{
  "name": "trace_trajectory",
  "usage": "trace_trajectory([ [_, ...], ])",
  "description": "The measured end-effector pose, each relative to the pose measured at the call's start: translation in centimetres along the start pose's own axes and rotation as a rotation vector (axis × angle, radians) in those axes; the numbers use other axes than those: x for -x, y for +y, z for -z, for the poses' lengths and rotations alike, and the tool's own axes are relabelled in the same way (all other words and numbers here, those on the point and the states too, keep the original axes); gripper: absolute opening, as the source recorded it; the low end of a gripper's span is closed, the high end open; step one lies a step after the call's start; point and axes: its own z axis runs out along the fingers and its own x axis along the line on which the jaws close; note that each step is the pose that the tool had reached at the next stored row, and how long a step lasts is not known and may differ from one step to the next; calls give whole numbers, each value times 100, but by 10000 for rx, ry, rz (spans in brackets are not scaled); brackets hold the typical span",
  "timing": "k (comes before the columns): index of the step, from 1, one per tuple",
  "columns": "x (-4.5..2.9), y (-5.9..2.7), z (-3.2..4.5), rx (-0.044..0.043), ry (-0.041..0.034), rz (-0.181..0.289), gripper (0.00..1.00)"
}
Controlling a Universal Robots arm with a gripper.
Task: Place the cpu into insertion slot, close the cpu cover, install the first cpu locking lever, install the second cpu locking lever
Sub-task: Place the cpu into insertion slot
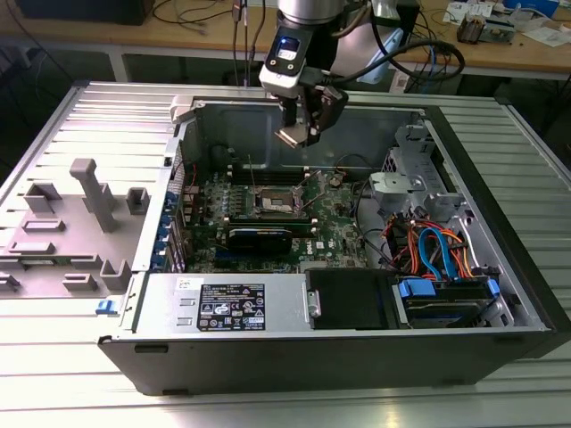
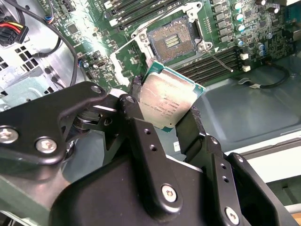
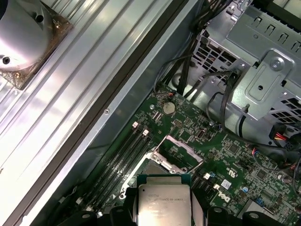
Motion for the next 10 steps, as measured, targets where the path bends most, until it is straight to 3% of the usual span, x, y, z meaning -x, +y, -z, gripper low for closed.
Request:
trace_trajectory([
  [4,-4,-9,-33,2,-11,-199,54],
  [10,-3,-14,-99,-51,-19,-1102,54],
])
